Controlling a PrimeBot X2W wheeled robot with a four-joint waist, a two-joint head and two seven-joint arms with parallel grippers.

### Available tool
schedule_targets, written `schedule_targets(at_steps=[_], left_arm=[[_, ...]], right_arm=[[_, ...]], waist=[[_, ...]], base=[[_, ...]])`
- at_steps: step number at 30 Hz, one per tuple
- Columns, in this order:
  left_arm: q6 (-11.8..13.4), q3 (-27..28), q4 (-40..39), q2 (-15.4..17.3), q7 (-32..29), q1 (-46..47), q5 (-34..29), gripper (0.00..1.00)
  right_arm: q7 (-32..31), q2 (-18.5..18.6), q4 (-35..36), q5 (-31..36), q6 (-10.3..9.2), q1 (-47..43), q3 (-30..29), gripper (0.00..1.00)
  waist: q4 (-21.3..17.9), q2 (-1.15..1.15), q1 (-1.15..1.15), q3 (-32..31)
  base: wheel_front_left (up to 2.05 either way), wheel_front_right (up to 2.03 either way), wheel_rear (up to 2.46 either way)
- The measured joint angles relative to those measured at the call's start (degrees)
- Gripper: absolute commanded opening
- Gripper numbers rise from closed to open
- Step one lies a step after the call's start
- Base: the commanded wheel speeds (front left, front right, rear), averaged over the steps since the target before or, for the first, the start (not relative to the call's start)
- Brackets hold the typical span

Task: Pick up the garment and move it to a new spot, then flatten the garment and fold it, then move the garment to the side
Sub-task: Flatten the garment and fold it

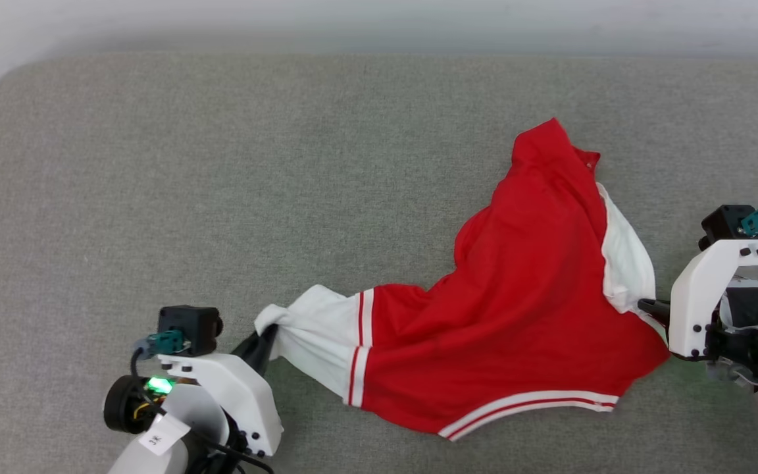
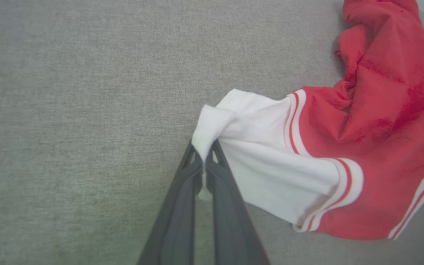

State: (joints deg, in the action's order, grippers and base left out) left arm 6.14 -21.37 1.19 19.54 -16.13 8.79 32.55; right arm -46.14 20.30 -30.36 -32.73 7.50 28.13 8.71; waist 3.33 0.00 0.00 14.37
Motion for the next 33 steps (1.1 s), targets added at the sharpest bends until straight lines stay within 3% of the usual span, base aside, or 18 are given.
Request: schedule_targets(at_steps=[5, 10, 22, 28, 33], left_arm=[[0.68, 1.76, -1.49, 0.46, 2.82, -0.15, -0.04, 0.00], [1.44, 3.96, -3.99, 1.01, 5.50, -0.11, 0.08, 0.00], [2.91, 8.12, -10.96, 3.12, 9.81, 7.79, -2.60, 0.00], [1.42, 9.12, -8.23, 3.67, 10.27, 19.84, -3.39, 0.00], [-0.34, 9.03, -2.91, 3.63, 10.60, 32.12, -4.24, 0.00]], right_arm=[[2.83, 0.37, 4.76, -2.00, 0.00, -1.14, -0.66, 0.00], [5.55, 0.21, 14.48, -5.23, 0.00, -4.81, -3.58, 0.00], [8.09, -0.80, 36.26, 1.37, 0.00, -8.82, -10.72, 0.00], [11.33, -0.94, 38.66, 5.43, 0.01, -0.01, -10.13, 0.00], [13.04, 0.12, 35.54, 7.28, 0.01, 9.51, -9.99, 0.00]], waist=[[-0.96, 0.00, 0.00, -1.87], [-1.94, 0.00, 0.00, -4.66], [-4.42, 0.00, -0.01, -10.06], [-4.79, 0.00, -0.01, -9.28], [-4.98, 0.00, -0.01, -6.86]], base=[[0.00, 0.00, 0.00], [0.00, 0.00, 0.00], [0.00, 0.00, 0.00], [0.00, 0.00, 0.00], [0.00, 0.00, 0.00]])
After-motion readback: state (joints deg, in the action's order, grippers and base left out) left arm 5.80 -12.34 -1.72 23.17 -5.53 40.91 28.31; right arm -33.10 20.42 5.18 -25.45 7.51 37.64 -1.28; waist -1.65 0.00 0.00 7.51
